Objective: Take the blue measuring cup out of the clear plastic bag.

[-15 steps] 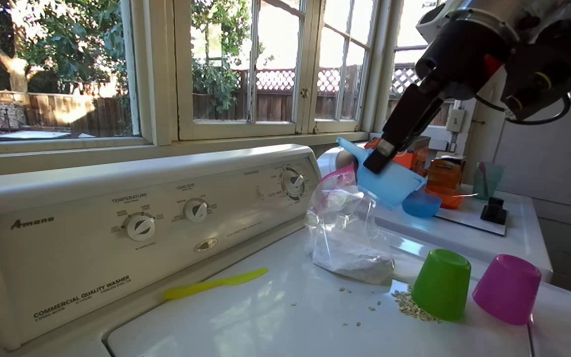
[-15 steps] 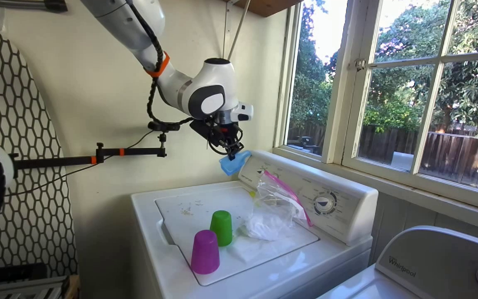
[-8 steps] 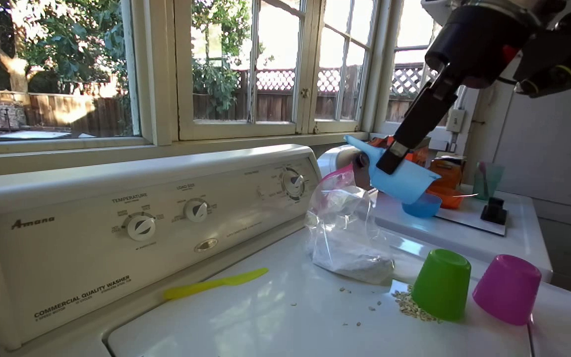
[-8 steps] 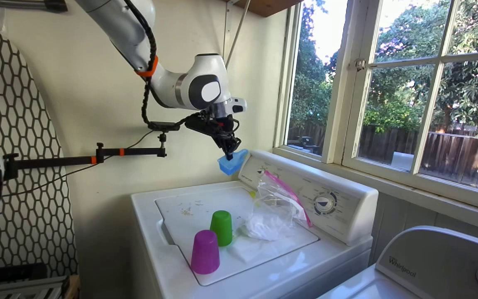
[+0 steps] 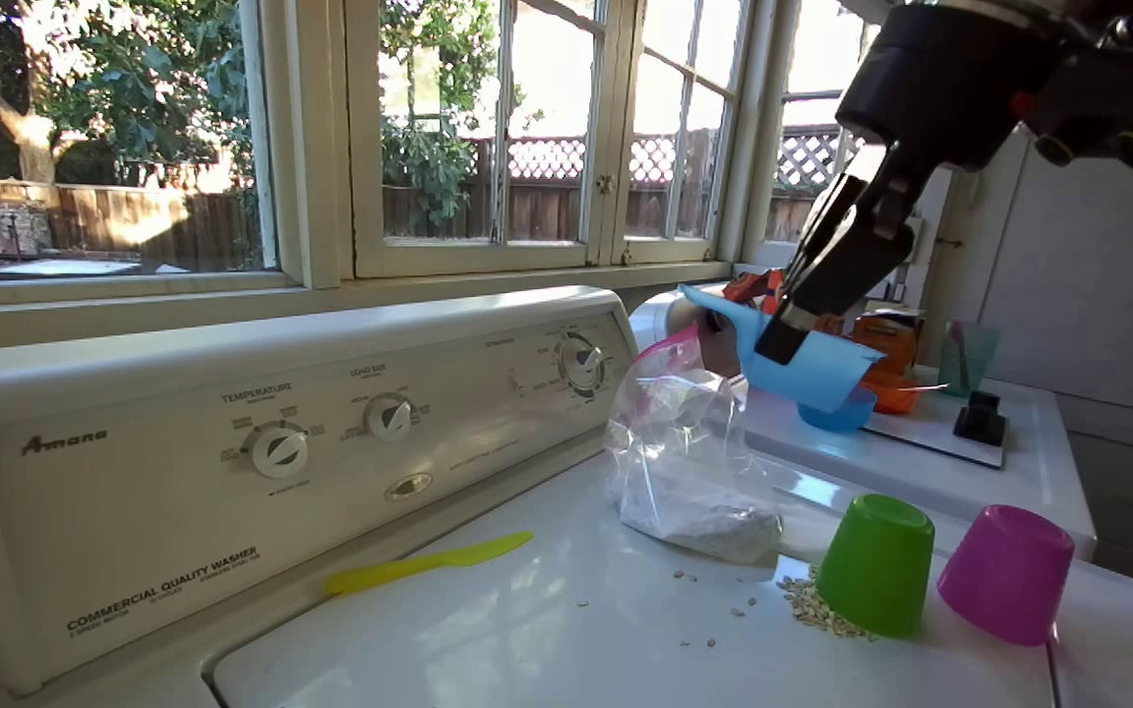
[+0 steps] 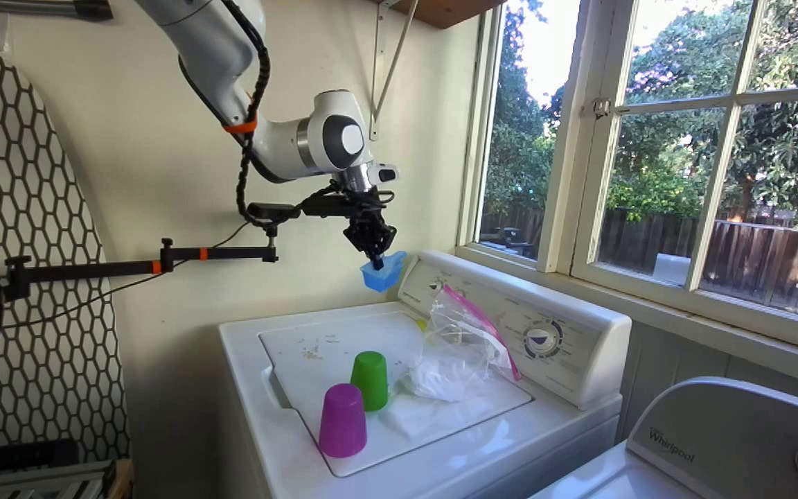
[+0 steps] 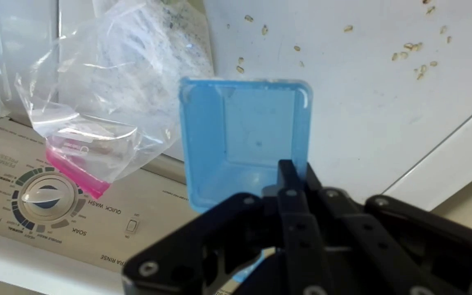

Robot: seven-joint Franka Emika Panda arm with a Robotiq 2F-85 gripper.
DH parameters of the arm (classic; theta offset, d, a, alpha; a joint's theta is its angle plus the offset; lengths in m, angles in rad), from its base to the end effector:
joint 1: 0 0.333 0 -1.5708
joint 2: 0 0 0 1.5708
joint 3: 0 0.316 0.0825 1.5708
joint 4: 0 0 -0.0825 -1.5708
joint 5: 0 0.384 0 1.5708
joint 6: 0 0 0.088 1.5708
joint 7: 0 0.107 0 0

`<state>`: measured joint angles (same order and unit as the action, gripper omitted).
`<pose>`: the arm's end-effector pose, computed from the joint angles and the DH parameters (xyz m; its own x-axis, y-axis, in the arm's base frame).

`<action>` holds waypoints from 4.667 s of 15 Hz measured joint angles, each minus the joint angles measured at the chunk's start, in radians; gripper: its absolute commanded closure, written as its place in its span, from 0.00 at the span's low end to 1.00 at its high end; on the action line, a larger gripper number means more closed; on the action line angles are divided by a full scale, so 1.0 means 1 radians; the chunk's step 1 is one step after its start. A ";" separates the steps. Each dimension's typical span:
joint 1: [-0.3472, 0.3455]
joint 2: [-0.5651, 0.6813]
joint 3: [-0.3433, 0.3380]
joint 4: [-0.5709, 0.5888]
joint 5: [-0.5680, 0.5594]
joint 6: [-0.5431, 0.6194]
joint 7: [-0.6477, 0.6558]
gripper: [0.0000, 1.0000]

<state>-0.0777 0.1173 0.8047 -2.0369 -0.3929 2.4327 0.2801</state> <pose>0.4530 0.3869 0.4369 0.7078 0.6188 0.3408 0.6050 -0.7800 0.1598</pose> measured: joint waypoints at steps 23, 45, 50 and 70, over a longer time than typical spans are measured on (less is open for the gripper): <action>0.642 0.401 -0.549 0.378 -0.038 -0.166 -0.032 0.99; 0.734 0.560 -0.628 0.518 -0.034 -0.187 -0.032 0.99; 0.744 0.578 -0.630 0.536 -0.034 -0.187 -0.032 0.76; 0.698 0.467 -0.670 0.521 0.073 -0.192 0.016 0.00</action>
<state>0.6199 0.5841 0.1347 -1.5160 -0.3198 2.2406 0.2958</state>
